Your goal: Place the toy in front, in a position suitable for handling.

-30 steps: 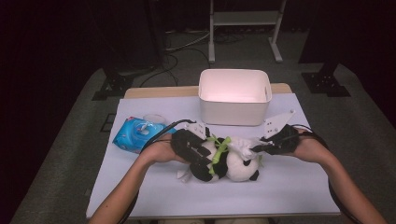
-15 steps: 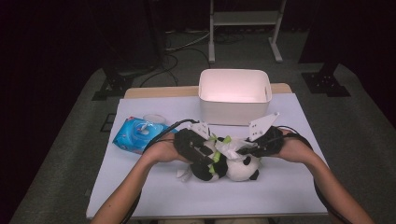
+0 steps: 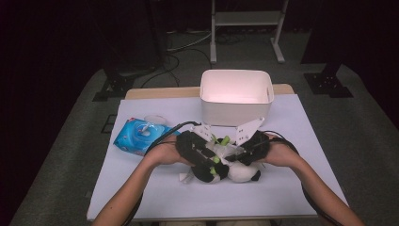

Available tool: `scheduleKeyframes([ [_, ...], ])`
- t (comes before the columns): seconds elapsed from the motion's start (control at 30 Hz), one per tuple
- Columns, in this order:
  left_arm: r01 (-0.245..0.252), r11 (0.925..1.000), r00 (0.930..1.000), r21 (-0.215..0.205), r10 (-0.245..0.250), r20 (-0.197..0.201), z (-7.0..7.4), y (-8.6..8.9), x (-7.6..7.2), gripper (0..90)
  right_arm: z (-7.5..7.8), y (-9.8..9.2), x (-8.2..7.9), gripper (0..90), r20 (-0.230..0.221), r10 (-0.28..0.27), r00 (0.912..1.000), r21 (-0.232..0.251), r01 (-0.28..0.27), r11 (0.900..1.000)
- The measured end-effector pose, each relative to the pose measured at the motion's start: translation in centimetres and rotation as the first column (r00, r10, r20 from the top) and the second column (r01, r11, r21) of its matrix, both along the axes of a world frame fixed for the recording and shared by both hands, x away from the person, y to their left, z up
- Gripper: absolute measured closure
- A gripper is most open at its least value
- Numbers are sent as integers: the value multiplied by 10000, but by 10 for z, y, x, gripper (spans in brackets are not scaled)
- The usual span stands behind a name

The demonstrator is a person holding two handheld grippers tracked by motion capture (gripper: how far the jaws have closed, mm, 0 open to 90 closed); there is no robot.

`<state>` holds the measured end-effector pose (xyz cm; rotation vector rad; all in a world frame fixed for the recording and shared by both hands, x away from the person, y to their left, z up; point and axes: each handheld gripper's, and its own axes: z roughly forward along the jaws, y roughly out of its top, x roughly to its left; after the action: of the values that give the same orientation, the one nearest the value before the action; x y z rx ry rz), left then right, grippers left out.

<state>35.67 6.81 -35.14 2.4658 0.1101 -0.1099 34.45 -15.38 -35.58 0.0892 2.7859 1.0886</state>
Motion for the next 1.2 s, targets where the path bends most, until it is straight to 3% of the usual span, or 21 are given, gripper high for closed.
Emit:
scheduleKeyframes([
  [0.1,26,10000,10000,10,-26,-40,0,-1,1,616,-1,0,-1,681,48,-35,10000,32,35,10000],
  [0.13,61,10000,9999,38,-61,-94,-1,-2,0,616,-3,-1,-3,753,111,193,9998,-74,-192,9998],
  [0.23,120,9999,9999,84,-120,-68,0,-3,-1,615,-2,-1,-4,792,182,383,9991,-162,-380,9991],
  [0.57,49,10000,10000,13,-49,-80,0,-3,0,608,10,-25,-7,813,-80,334,9994,98,-334,9994],
  [0.9,87,9999,9999,62,-86,-54,0,-3,0,597,12,-65,-11,813,-94,-450,9989,-11,450,9990],
  [1.07,103,9999,9999,129,-102,-52,1,-3,0,592,2,-94,-11,811,-347,-1106,9933,2,1107,9939],
  [1.2,114,9998,9999,165,-113,-65,1,-4,0,592,-4,-101,-11,810,-453,-1278,9908,27,1281,9918],
])
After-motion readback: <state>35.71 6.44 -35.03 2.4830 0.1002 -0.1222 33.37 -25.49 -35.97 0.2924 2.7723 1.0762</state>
